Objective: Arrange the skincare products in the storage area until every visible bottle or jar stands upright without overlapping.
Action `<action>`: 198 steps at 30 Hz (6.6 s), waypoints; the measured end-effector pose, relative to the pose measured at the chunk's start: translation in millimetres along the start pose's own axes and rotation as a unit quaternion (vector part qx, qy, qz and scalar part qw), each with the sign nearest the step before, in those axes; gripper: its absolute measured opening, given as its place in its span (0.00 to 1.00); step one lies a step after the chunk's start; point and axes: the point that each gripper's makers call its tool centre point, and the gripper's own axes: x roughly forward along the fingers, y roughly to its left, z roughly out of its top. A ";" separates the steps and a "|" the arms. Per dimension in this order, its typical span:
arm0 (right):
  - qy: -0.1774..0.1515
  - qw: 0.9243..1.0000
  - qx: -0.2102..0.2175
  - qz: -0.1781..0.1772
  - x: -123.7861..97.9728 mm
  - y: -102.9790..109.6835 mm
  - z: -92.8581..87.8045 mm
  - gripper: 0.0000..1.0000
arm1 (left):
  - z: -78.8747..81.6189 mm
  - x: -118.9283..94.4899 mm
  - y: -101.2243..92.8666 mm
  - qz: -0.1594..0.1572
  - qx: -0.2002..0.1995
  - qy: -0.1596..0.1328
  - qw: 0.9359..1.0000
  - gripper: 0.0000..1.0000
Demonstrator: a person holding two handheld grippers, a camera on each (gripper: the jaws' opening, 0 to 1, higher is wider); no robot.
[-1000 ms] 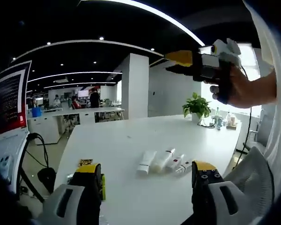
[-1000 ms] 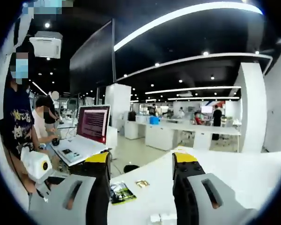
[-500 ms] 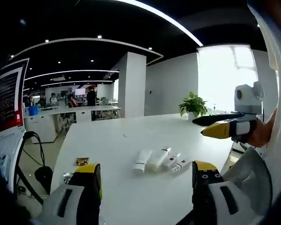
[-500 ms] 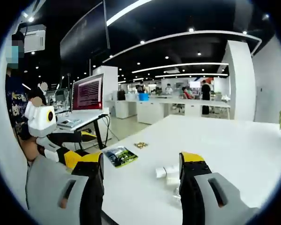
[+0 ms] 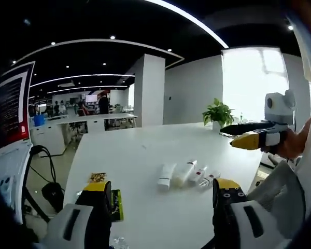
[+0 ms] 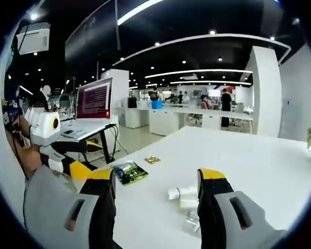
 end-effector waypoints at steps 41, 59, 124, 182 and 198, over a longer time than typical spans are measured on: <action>0.310 0.898 0.311 -0.030 170.9 -123.1 -98.3 0.40 | -6.0 -5.4 15.3 0.045 0.040 0.009 0.998 0.78; 0.372 0.827 0.398 -0.138 179.6 -138.8 -167.1 0.40 | -7.1 -8.2 25.8 0.073 0.037 0.011 0.997 0.72; 0.251 0.960 0.056 0.112 220.5 -30.0 -103.5 0.21 | -1.0 -11.8 45.2 0.084 -0.058 -0.012 0.995 0.65; 0.063 0.968 -0.098 0.223 105.5 88.6 1.9 0.27 | 70.0 49.6 2.0 -0.105 -0.377 -0.074 0.917 0.20; 0.082 0.958 -0.036 0.272 93.4 90.4 -6.8 0.34 | 61.0 48.9 6.8 -0.099 -0.250 -0.036 0.963 0.15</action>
